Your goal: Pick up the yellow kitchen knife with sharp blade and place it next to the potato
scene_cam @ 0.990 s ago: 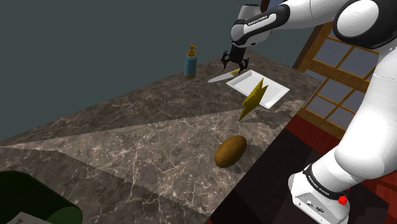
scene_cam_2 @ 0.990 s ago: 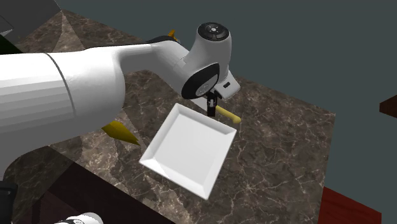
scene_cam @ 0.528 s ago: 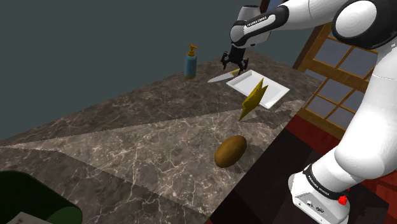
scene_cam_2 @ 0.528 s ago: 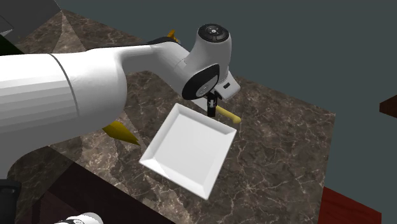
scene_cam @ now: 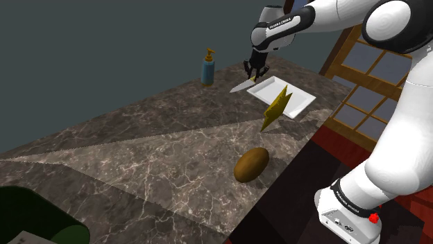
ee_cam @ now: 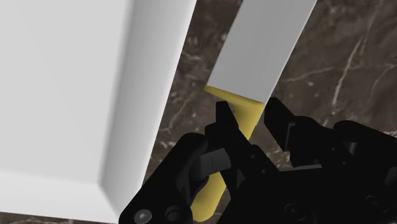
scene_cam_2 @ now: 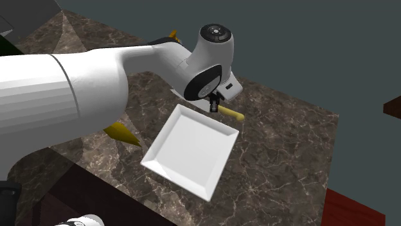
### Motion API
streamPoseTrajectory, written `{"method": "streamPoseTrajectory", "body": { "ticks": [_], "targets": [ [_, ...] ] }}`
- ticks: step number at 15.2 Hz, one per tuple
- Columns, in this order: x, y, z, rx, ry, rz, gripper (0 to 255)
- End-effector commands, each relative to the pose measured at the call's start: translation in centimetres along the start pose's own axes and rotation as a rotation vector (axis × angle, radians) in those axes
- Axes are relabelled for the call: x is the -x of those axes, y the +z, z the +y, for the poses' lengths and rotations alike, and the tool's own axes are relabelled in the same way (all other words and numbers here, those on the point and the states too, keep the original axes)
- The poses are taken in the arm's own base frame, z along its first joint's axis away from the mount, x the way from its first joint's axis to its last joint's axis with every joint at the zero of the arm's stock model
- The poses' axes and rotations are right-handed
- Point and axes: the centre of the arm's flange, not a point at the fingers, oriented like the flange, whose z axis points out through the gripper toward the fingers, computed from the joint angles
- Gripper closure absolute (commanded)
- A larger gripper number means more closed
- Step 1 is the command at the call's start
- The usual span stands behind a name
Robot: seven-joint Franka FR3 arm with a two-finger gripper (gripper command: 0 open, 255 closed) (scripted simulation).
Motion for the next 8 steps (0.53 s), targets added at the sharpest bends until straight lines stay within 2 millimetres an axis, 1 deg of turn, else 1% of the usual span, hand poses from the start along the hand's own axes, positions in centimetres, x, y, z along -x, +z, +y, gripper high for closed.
{"method": "streamPoseTrajectory", "body": {
  "ticks": [1,2,8],
  "targets": [
    [0.0,0.0,0.0,0.001,0.0,-0.001,255],
    [0.0,0.0,0.0,0.001,0.0,-0.001,255],
    [-0.2,-3.1,-0.1,0.001,0.0,-0.001,255]
  ]
}}
